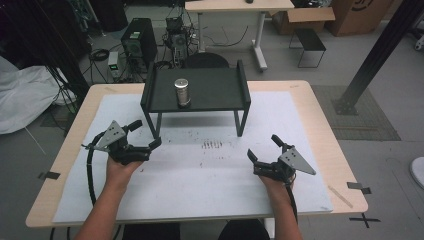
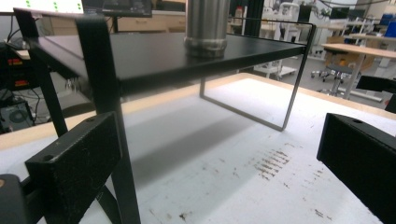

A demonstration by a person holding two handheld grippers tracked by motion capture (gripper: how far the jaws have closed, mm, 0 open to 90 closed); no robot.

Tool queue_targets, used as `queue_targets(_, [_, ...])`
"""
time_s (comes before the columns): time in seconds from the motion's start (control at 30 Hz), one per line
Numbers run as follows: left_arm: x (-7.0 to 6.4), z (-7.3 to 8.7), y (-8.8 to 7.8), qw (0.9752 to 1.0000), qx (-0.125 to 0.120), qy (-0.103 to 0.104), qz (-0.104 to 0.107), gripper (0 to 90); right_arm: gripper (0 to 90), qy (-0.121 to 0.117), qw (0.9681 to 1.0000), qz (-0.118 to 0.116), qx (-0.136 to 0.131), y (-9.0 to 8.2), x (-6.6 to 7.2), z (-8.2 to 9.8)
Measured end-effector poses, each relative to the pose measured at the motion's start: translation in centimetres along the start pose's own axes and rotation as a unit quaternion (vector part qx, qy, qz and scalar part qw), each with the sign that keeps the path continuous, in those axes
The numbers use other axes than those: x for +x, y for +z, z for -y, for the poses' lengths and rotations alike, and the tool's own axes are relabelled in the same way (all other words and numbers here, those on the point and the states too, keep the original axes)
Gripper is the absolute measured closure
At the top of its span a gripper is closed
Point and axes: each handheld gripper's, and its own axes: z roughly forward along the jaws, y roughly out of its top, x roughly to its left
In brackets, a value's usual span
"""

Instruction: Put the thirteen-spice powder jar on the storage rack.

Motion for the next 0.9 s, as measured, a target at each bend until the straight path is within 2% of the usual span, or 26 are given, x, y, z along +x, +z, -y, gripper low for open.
queue_targets(0.2, [0.1,1.6,0.2,1.0,0.002,-0.003,0.004,0.4,0.0,0.0,1.0,0.0,0.001,0.0,0.0,0.0])
queue_targets(0.37, [0.1,2.8,0.3,0.9999,-0.007,-0.008,0.005,0.4,0.0,0.0,1.0,0.0,0.001,0.0,0.0,0.0])
queue_targets(0.63, [0.1,4.2,0.2,0.9998,-0.017,-0.013,-0.004,0.4,0.0,0.0,1.0,0.0,0.001,0.0,0.0,0.0])
queue_targets(0.9, [-0.3,4.9,0.2,0.9997,-0.023,-0.001,-0.006,0.5,0.0,0.0,1.0,0.0,0.001,0.0,0.0,0.0])
